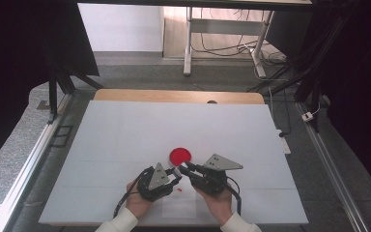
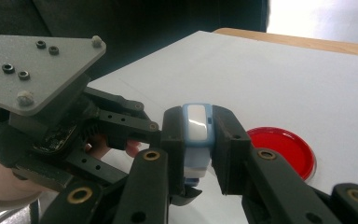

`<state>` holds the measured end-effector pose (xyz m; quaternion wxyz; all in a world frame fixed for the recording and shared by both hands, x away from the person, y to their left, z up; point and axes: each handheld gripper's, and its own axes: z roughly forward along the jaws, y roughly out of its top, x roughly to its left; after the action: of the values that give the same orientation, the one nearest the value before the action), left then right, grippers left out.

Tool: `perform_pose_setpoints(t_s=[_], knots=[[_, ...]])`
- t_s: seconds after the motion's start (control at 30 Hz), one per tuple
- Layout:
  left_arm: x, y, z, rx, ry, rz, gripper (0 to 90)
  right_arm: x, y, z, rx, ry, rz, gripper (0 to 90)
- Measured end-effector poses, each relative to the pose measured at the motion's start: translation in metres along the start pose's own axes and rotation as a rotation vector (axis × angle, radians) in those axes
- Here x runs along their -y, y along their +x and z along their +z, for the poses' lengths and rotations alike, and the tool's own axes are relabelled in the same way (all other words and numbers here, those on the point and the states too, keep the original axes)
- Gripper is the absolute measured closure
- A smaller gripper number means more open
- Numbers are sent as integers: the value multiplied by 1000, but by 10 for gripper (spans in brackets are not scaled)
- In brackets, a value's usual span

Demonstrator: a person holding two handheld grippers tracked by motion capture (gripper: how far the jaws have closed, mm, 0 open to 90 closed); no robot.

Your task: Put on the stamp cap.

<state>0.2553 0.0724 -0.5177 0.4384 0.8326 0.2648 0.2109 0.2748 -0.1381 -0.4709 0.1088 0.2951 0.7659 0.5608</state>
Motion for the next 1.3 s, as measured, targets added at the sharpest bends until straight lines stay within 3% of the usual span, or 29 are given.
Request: perform_pose_setpoints(t_s=[0.63,1.3], knots=[[0,-1,1,-3,-2,2,643,2,-2,2,-14,-2,41,750],[0,-3,1,-17,3,15,643,5,-1,2,6,14,77,749]])
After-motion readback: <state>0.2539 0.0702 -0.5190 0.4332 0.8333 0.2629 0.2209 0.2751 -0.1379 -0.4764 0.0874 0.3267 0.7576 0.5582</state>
